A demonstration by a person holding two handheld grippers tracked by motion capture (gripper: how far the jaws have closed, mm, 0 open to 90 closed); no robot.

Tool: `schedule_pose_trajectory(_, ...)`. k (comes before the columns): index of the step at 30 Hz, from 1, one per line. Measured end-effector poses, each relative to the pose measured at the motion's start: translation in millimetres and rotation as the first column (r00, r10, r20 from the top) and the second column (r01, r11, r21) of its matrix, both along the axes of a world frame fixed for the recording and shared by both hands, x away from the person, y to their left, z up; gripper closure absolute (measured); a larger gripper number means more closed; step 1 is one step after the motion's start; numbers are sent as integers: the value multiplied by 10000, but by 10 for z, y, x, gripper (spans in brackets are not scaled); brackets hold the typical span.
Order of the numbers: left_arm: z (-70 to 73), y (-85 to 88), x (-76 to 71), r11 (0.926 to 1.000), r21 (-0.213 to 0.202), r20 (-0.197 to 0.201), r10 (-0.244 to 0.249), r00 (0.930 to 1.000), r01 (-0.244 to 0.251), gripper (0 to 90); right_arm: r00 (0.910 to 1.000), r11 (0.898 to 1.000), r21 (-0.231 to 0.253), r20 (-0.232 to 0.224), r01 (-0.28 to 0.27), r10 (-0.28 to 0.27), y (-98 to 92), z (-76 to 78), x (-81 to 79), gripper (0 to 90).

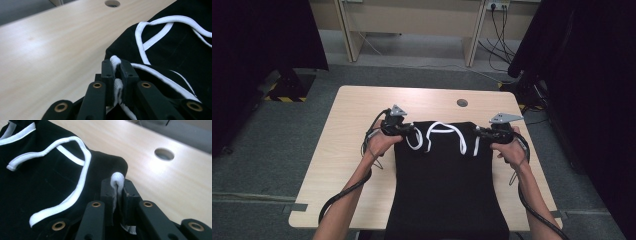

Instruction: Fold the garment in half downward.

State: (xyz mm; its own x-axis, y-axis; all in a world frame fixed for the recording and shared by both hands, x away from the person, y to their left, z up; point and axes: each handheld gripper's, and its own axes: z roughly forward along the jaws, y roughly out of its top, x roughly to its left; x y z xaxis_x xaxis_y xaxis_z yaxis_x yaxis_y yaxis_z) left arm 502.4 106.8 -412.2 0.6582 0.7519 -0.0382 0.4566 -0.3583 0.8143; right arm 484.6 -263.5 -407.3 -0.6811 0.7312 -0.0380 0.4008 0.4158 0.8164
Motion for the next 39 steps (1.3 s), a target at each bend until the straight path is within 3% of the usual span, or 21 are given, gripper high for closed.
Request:
schedule_pose_trajectory(4,126,19,62,9997,-202,337,121,9994,-114,828,9998,9998,198,186,60,-64,45,90,71,817)
schedule_pose_trajectory(7,207,52,88,9991,-271,661,343,9972,-326,827,9982,9999,136,595,28,-36,86,189,105,817)
schedule_pose_trajectory(9,228,61,36,9993,-282,867,262,9959,-238,826,9944,9993,296,1039,-214,183,118,244,46,817)
schedule_pose_trajectory(10,230,60,-10,9994,-322,990,141,9950,-109,826,9944,9993,296,1039,-214,183,118,244,46,817)
schedule_pose_trajectory(11,229,58,-65,9997,-247,1131,-17,9936,45,825,9906,9989,235,1316,-405,371,118,236,-45,817)
schedule_pose_trajectory(14,200,55,-275,9989,-278,1430,-336,9892,380,825,9868,9981,220,1529,-567,526,100,183,-168,817)
schedule_pose_trajectory(15,175,69,-427,9977,-358,1646,-513,9850,579,825,9838,9977,189,1689,-650,608,63,113,-309,816)
schedule_pose_trajectory(16,175,69,-427,9977,-358,1646,-513,9850,579,824,9827,9975,258,1754,-652,597,37,77,-383,815)
schedule_pose_trajectory(18,148,78,-579,9968,-399,1812,-607,9816,690,824,9821,9973,272,1774,-686,627,14,40,-456,815)
schedule_pose_trajectory(19,131,77,-667,9960,-437,1890,-681,9796,776,823,9800,9971,164,1863,-744,700,-26,-17,-606,813)
schedule_pose_trajectory(20,93,70,-878,9940,-390,2092,-922,9735,1025,822,9783,9966,135,1922,-818,777,-39,-40,-688,810)
schedule_pose_trajectory(21,93,70,-878,9940,-390,2092,-922,9735,1025,821,9783,9966,135,1922,-818,777,-39,-40,-688,810)
schedule_pose_trajectory(23,46,72,-1089,9940,-39,2150,-1060,9708,1094,819,9750,9962,40,2056,-866,840,-54,-84,-852,806)
schedule_pose_trajectory(26,-59,105,-1393,9927,59,2248,-1190,9671,1208,815,9706,9943,-141,2157,-1059,1064,-67,-214,-1135,799)
schedule_pose_trajectory(27,-136,126,-1585,9911,191,2347,-1323,9630,1315,813,9714,9940,-140,2113,-1083,1088,-72,-249,-1203,798)
schedule_pose_trajectory(31,-258,164,-1846,9878,290,2326,-1557,9600,1531,808,9716,9912,-326,1961,-1283,1322,-85,-349,-1405,782)
schedule_pose_trajectory(32,-342,183,-1977,9861,181,2168,-1654,9621,1655,805,9741,9901,-332,1777,-1364,1401,-112,-392,-1546,761)
schedule_pose_trajectory(35,-430,186,-2094,9823,128,1904,-1858,9640,1868,790,9779,9906,-274,1585,-1340,1367,-153,-412,-1680,740)
schedule_pose_trajectory(36,-471,182,-2145,9797,184,1794,-1996,9633,1996,783,9802,9914,-381,1499,-1252,1296,-194,-414,-1804,739)
schedule_pose_trajectory(37,-508,177,-2190,9764,334,1638,-2157,9626,2132,783,9802,9914,-381,1499,-1252,1296,-194,-414,-1804,739)
schedule_pose_trajectory(39,-591,181,-2298,9719,645,1288,-2331,9639,2264,754,9824,9888,-713,1242,-1314,1395,-230,-435,-1957,766)
